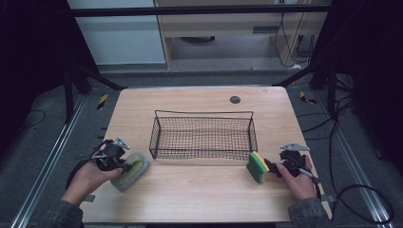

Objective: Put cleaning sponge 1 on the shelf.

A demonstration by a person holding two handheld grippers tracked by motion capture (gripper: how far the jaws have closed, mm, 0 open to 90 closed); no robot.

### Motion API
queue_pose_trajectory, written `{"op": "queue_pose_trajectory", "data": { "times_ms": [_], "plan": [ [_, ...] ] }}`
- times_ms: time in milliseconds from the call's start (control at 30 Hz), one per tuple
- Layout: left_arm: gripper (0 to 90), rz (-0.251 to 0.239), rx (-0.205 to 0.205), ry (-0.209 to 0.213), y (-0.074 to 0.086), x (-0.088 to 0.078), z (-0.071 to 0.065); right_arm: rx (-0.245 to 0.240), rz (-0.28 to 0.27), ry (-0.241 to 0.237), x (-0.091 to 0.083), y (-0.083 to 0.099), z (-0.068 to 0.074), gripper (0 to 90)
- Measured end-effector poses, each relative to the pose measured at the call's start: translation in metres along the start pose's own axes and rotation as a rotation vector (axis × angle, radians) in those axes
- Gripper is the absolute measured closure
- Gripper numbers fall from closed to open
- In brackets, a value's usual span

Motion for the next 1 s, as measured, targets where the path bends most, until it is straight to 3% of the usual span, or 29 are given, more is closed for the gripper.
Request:
{"op": "queue_pose_trajectory", "data": {
  "times_ms": [133,333,600,867,1000],
  "plan": [
    [70.6,-0.025,0.03,0.008,0.0,-0.01,-0.003,0.001,0.0,-0.001,0.0,0.0,0.0,0.8],
    [70.6,-0.052,0.108,0.009,-0.005,-0.022,-0.005,0.0,0.0,0.0,0.0,0.0,0.0,0.7],
    [70.7,-0.069,0.156,0.006,-0.018,-0.033,-0.006,-0.001,0.001,0.0,-0.001,0.0,0.0,0.7],
    [70.7,-0.086,0.26,-0.041,-0.041,-0.047,-0.006,-0.002,0.0,0.0,0.0,0.0,0.0,0.7],
    [70.7,-0.098,0.277,-0.051,-0.049,-0.051,-0.004,0.0,0.0,0.0,0.0,0.0,0.0,0.7]
  ]
}}
Point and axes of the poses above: each handheld gripper's, and its own axes: x roughly forward along the jaws, y roughly out of its underside, z roughly to its left, the point moved 8 cm from there along x, roughly forward along the jaws, and after that the axes turned 4 degrees about -z, right-handed, at the moved point
